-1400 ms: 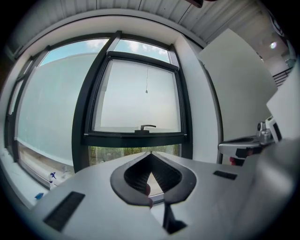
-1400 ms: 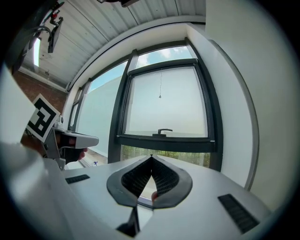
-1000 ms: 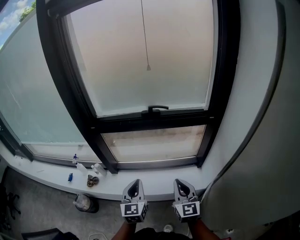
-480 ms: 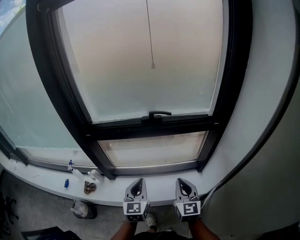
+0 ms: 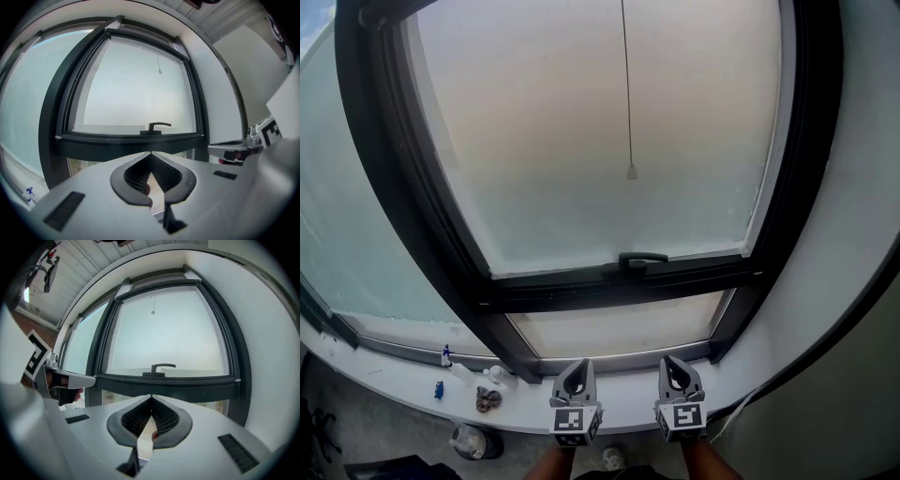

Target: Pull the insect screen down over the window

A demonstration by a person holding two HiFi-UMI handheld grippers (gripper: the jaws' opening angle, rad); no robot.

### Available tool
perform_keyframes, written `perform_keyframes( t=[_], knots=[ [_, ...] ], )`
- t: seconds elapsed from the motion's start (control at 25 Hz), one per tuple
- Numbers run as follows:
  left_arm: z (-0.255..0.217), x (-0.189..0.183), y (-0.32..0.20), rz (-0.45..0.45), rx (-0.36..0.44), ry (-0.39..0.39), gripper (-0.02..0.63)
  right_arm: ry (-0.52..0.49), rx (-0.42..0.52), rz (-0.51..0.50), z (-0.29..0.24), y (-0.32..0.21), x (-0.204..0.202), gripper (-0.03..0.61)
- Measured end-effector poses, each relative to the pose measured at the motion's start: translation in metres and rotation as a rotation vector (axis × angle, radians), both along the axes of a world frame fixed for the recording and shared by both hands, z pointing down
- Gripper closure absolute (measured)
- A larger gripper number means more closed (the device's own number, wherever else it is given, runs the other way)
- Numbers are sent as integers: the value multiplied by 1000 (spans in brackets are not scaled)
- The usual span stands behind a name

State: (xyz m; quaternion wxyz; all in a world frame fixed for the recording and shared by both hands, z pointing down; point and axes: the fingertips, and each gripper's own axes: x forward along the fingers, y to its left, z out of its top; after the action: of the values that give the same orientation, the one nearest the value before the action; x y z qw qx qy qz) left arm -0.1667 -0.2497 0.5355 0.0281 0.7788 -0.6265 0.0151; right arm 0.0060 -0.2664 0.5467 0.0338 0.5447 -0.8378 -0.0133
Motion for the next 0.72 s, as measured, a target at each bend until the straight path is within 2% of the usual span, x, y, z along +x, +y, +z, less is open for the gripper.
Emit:
perform_keyframes(
  t=[0.16, 0.52, 0.72],
  knots=[
    [4, -5, -21, 22, -9, 6, 614, 3, 35, 10, -9, -22, -7, 575],
    [-4, -6, -48, 52, 27, 18, 614, 25, 25, 63, -4, -43, 1, 575],
    [-10, -1, -64, 43, 27, 10, 614, 22, 44, 37, -14, -60, -3, 575]
  ],
)
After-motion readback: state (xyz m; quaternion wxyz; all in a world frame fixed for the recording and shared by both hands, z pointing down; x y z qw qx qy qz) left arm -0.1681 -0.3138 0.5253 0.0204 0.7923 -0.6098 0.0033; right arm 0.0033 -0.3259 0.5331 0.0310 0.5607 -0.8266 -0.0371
